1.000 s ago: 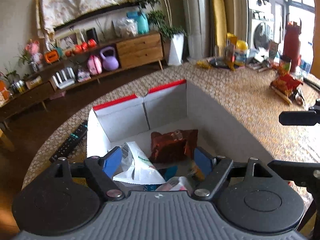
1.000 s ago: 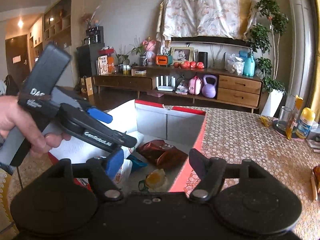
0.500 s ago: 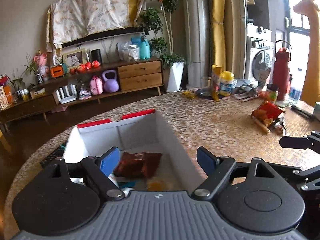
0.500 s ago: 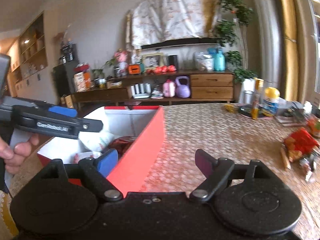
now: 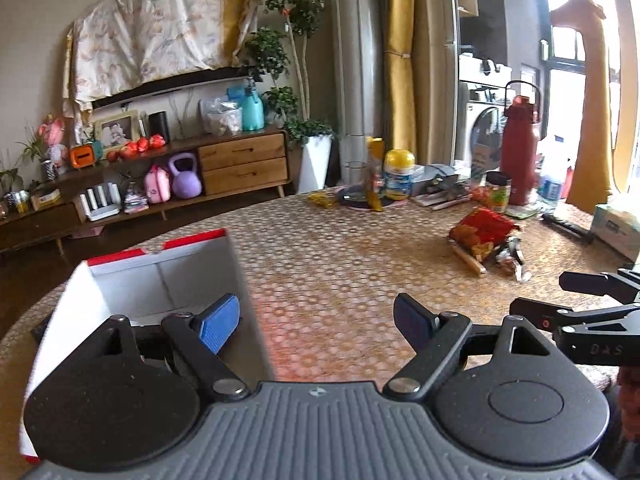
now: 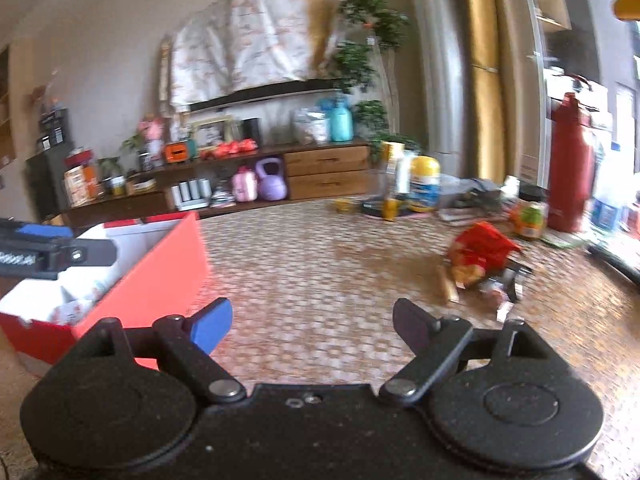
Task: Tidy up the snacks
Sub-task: 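Move both grippers back over the snack pile on the table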
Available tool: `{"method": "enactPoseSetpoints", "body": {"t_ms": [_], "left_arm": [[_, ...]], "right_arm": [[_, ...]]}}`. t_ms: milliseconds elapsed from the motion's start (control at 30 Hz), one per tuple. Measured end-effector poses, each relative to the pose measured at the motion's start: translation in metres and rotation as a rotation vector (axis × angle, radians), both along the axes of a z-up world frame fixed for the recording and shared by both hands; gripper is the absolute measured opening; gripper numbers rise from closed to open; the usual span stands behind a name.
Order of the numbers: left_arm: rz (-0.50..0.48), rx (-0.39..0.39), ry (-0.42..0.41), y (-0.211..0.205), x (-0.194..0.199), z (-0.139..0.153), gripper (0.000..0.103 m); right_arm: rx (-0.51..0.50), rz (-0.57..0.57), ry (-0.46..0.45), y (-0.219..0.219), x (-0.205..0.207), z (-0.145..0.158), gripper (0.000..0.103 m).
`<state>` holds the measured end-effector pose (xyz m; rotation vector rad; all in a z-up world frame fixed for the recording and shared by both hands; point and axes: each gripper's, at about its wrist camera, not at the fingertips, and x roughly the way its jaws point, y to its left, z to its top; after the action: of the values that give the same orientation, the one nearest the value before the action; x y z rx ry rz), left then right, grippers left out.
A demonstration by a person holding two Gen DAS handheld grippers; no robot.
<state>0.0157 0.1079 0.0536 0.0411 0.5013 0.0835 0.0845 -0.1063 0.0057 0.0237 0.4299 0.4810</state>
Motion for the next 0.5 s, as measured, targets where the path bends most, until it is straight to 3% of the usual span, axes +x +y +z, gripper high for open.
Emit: {"method": "enactPoseSetpoints", "body": {"t_ms": [500], "left_arm": [[-0.103, 0.003, 0.008, -0.072, 0.051, -0.022, 0.085]], "right_arm": [[0.001, -0.216, -0.006, -0.071, 0.022, -0.021, 0.097]]}}
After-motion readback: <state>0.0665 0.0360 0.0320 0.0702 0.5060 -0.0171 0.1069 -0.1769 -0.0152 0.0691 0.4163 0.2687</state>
